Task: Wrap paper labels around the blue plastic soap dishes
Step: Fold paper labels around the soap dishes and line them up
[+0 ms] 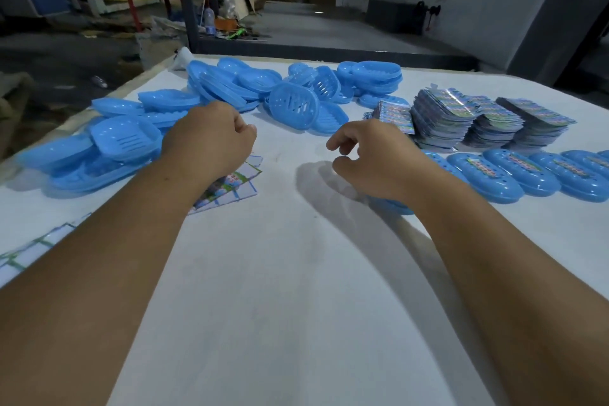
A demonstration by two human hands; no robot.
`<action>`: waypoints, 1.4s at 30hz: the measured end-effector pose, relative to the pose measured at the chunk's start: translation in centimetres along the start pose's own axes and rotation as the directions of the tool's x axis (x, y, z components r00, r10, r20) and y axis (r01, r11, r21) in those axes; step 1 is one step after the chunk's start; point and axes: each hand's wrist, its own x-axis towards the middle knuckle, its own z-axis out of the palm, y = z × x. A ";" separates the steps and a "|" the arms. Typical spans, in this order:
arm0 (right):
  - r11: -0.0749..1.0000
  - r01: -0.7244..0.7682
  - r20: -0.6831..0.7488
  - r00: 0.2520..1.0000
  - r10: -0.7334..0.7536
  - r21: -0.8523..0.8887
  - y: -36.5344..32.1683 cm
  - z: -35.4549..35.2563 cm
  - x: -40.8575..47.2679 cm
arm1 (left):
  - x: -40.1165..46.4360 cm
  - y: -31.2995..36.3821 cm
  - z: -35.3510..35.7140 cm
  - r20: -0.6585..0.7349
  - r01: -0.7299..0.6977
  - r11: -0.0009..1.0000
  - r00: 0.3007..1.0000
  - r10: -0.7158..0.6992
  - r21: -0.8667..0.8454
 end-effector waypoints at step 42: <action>0.953 -0.097 -0.277 0.944 0.179 0.287 -1.0 -0.3 0.9 | 1.6 7.6 4.4 -0.116 -0.085 0.915 0.992 0.042 -0.395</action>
